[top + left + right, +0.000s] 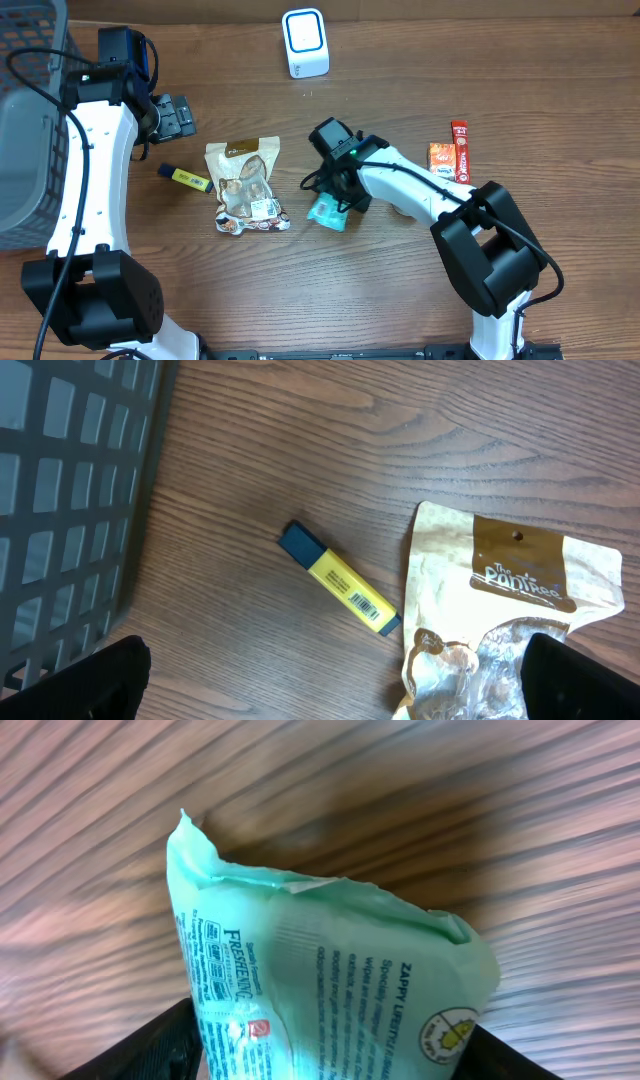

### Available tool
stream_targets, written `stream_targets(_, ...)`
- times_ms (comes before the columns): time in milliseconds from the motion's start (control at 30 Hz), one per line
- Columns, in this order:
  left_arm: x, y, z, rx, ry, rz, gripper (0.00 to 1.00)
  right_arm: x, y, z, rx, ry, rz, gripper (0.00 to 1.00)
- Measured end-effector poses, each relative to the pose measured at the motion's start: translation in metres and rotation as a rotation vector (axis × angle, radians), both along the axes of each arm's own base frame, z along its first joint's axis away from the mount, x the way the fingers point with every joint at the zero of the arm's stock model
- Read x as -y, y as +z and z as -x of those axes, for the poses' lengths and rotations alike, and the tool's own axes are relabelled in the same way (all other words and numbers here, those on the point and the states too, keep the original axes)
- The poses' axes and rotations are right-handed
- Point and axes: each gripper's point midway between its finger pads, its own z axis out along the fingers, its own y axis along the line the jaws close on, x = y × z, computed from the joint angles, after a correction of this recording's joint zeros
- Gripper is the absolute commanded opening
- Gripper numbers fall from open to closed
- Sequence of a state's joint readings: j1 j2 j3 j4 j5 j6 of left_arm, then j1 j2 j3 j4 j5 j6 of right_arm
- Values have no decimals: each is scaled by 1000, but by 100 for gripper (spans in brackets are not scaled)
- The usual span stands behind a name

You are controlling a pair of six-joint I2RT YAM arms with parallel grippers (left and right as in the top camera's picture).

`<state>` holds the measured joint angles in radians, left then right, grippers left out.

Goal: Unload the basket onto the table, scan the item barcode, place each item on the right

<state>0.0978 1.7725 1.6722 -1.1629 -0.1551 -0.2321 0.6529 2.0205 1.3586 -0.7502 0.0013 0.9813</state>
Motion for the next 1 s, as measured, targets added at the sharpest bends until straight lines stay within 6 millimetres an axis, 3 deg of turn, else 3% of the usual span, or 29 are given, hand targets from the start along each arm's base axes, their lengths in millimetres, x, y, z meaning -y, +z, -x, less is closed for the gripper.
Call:
stream_targets(100,0,0,0,0,0,0,100,-12,2,3,-1,20,-37,75)
stream_targets(233,0,0,0,0,0,0,100,-11,7,9,-43,35,-31,80)
stream_targets(333,0,0,0,0,0,0,100,-10,19,0,-29,52,-37,80)
stream_targets(367,0,0,0,0,0,0,100,-10,22,0,-28,57,-36,80)
stream_targets(433,0,0,0,0,0,0,100,-4,25,3,-41,65,-22,70)
stream_targets(467,0,0,0,0,0,0,100,-1,25,6,-51,70,-10,60)
stream_targets(533,0,0,0,0,0,0,100,1,24,9,-59,78,-2,55)
stream_targets(700,0,0,0,0,0,0,100,8,10,26,-107,90,22,55)
stream_targets(1000,0,0,0,0,0,0,100,-5,7,49,-162,139,7,55)
